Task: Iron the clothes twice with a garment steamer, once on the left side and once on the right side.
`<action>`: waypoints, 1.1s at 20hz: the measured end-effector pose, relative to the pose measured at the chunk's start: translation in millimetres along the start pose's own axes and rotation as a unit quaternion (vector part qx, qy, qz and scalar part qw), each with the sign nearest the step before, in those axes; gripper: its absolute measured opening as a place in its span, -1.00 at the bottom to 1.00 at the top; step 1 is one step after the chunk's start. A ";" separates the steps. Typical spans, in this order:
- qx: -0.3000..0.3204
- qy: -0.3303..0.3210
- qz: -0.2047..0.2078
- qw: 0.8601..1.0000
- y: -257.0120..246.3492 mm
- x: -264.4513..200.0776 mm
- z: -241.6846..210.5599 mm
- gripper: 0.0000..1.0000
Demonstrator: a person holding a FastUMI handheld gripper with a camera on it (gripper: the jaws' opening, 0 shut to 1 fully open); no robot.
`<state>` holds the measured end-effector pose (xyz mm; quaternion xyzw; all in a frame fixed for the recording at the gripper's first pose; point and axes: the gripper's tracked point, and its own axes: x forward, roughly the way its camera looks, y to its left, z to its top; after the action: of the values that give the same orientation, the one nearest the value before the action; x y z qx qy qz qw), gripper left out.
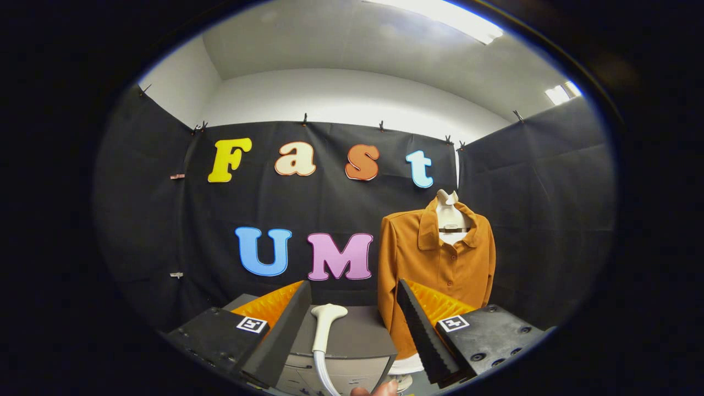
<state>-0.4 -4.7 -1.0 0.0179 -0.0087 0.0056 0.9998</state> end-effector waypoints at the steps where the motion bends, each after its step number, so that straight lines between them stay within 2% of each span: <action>1: 0.000 0.004 0.001 1.000 -0.3 0.9 -1.8 0.93; 5: 0.006 0.014 0.021 1.000 3.2 5.9 -3.2 0.94; 8: 0.013 0.042 0.036 0.998 5.5 19.4 -20.5 0.93; 11: 0.018 0.095 0.054 0.994 14.5 39.1 -62.9 0.94; 17: -0.011 0.204 0.049 0.978 27.1 86.6 -160.6 0.95; 22: -0.008 0.282 0.046 0.958 43.4 110.5 -238.0 0.95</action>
<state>113.7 48.4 -235.3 0.0068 0.2729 0.0562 0.9604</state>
